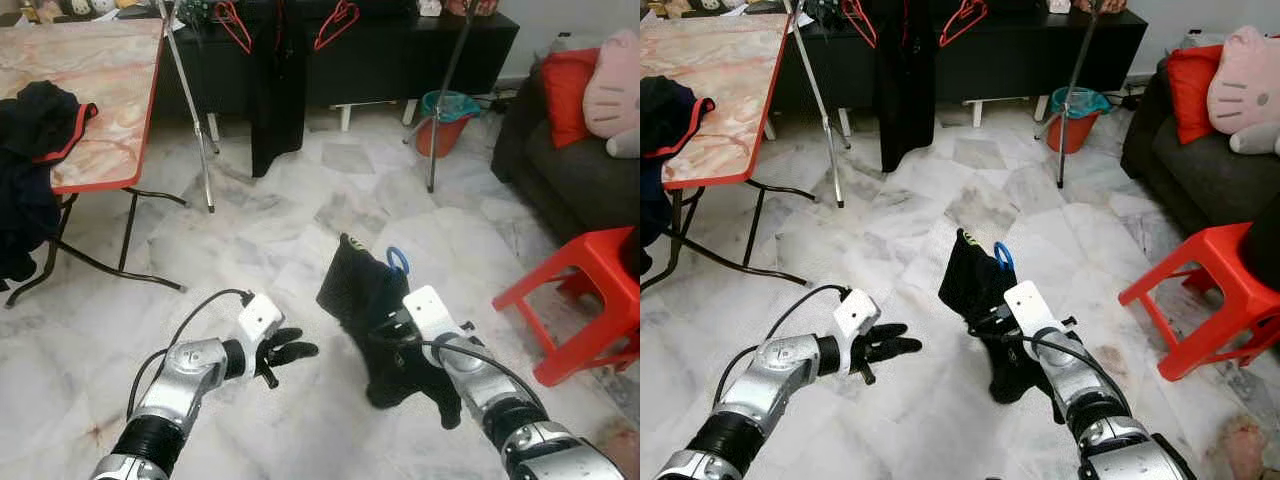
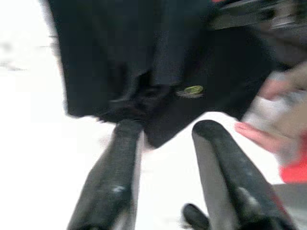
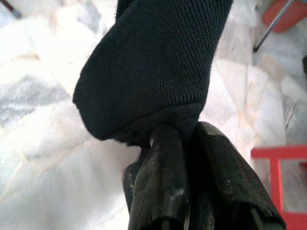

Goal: Hang hanger

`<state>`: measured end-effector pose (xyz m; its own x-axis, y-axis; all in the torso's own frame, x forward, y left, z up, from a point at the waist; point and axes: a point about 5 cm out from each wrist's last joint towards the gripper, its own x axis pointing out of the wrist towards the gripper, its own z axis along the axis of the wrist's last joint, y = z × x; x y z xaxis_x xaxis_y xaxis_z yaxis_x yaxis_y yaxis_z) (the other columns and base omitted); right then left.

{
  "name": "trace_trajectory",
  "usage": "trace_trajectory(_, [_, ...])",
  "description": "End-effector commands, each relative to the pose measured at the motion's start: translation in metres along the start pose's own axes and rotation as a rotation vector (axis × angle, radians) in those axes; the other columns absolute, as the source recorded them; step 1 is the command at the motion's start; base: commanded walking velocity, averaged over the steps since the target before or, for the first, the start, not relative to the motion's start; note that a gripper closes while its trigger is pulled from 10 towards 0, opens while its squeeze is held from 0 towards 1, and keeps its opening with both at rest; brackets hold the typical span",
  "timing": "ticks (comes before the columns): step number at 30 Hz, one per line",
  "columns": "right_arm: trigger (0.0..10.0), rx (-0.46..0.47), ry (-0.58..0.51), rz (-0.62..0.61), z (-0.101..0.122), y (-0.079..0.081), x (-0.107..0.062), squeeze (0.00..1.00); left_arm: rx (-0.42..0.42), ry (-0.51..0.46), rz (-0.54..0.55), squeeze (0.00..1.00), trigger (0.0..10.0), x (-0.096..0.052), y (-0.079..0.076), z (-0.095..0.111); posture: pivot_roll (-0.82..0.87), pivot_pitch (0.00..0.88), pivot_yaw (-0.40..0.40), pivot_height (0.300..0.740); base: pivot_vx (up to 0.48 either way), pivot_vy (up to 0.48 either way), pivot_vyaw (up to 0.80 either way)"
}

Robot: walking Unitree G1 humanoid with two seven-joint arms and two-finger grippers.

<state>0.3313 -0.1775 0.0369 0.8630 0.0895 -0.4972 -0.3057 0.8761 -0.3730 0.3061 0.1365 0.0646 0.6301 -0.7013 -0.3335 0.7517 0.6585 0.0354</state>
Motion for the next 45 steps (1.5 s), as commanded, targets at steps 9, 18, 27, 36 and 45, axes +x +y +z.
trace_trajectory(9, [0.0,0.043,-0.213,0.183,0.02,-0.015,-0.008,0.0,0.057,-0.103,0.12,0.0,10.0,-0.017,0.023,0.015,-0.16,0.087,-0.025,0.74,0.0,0.0,0.0])
trace_trajectory(18, [0.0,-0.157,-0.153,0.503,-0.001,-0.033,-0.027,0.0,0.124,-0.104,-0.14,0.0,10.0,-0.026,0.006,0.024,-0.16,0.092,-0.021,0.74,0.0,0.0,0.0])
trace_trajectory(27, [0.0,-0.242,-0.134,0.677,0.0,-0.047,-0.039,0.0,0.163,-0.044,-0.373,0.0,10.0,-0.038,-0.003,0.032,-0.15,0.09,-0.03,0.74,0.0,0.0,0.0])
trace_trajectory(36, [0.0,-0.298,-0.138,0.907,0.006,-0.038,-0.048,0.0,0.152,0.0,-0.523,0.0,10.0,-0.039,-0.017,0.032,-0.15,0.087,-0.045,0.74,0.0,0.0,0.0])
trace_trajectory(45, [0.0,-0.324,-0.159,1.075,0.008,-0.021,-0.055,0.0,0.135,-0.003,-0.541,0.0,10.0,-0.032,-0.023,0.032,-0.16,0.085,-0.052,0.74,0.0,0.0,0.0])
